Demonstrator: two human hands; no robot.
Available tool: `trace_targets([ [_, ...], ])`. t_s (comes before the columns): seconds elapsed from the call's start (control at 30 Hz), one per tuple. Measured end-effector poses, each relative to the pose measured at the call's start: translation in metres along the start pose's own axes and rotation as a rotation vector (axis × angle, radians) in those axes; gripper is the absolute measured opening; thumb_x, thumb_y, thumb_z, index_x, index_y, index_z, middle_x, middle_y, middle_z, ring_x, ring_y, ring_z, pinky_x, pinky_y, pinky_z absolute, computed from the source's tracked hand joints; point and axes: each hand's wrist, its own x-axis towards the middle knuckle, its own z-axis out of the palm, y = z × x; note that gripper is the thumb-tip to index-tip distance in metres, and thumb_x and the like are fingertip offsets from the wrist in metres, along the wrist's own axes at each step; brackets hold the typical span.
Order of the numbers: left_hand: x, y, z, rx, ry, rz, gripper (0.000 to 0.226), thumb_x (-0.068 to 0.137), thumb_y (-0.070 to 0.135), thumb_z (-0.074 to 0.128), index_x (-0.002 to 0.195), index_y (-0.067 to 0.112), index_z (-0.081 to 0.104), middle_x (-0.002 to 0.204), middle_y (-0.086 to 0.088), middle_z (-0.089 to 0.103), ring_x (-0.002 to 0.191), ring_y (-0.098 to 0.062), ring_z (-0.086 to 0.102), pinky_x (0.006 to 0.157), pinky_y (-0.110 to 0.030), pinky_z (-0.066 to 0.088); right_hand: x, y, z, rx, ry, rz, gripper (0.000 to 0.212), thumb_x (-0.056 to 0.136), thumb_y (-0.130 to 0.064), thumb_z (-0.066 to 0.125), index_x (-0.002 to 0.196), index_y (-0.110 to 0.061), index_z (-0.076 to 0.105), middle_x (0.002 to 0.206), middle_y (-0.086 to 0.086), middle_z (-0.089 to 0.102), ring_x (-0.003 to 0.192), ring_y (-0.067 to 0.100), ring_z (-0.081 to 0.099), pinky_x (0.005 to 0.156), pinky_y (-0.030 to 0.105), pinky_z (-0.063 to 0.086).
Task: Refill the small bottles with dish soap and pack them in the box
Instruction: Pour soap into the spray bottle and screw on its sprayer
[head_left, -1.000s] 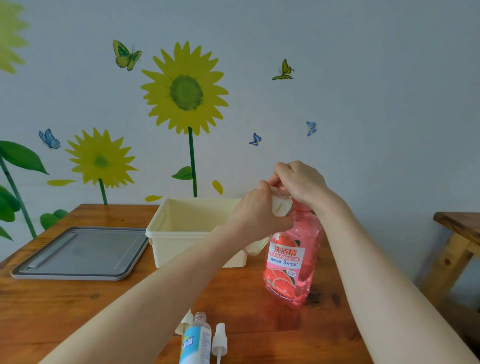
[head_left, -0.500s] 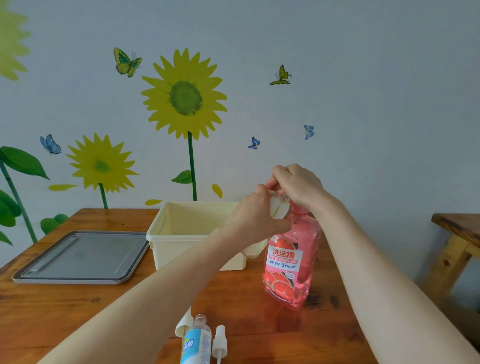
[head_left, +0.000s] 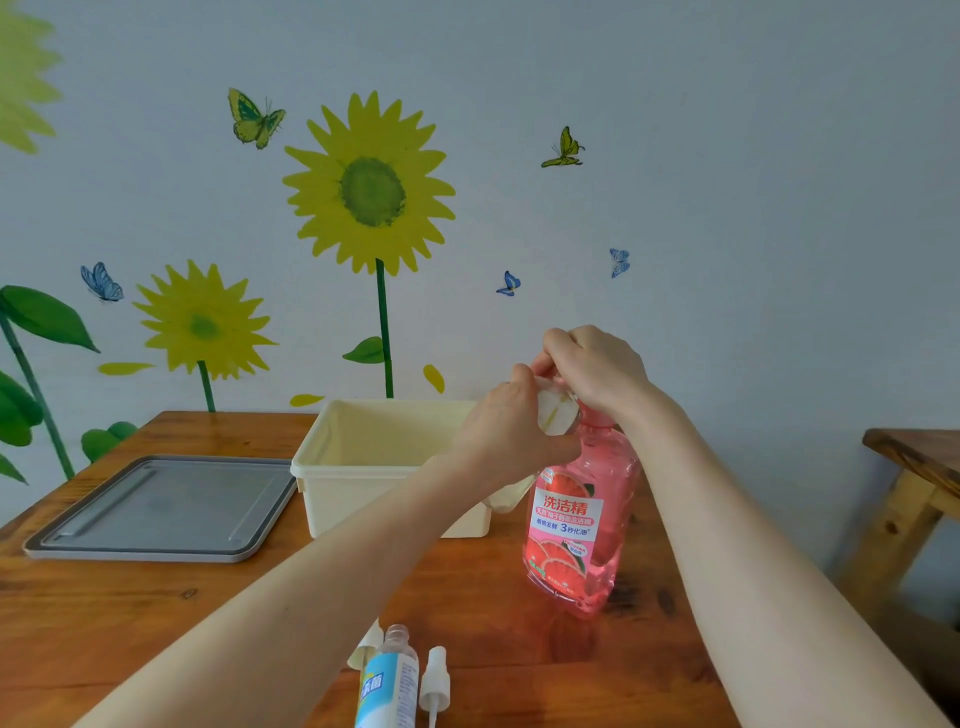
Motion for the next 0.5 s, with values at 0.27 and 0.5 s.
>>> trace_targets([
  [0.27, -0.001, 0.000, -0.002, -0.136, 0.034, -0.068, 0.054, 0.065, 0.039, 0.073, 0.094, 0.018, 0.034, 0.079, 0.008, 0.047, 0.066, -0.007, 0.049, 0.048, -0.024, 0.037, 0.005, -0.006, -0.010, 0.152, -0.054, 0.037, 0.040, 0.085, -0.029, 0.033, 0.077, -0.017, 0.071, 0.079, -0.009, 0.070, 0.089, 0.017, 0.062, 0.079, 0.032, 0.045],
  [0.5, -0.012, -0.002, 0.004, -0.233, 0.172, -0.069, 0.055, 0.065, 0.037, 0.075, 0.094, 0.019, 0.032, 0.077, 0.017, 0.041, 0.066, -0.003, 0.046, 0.048, -0.019, 0.033, -0.004, -0.006, -0.010, 0.471, 0.144, -0.033, 0.026, 0.083, -0.014, 0.048, 0.065, -0.013, 0.066, 0.069, -0.001, 0.068, 0.074, 0.013, 0.067, 0.059, 0.022, 0.055],
])
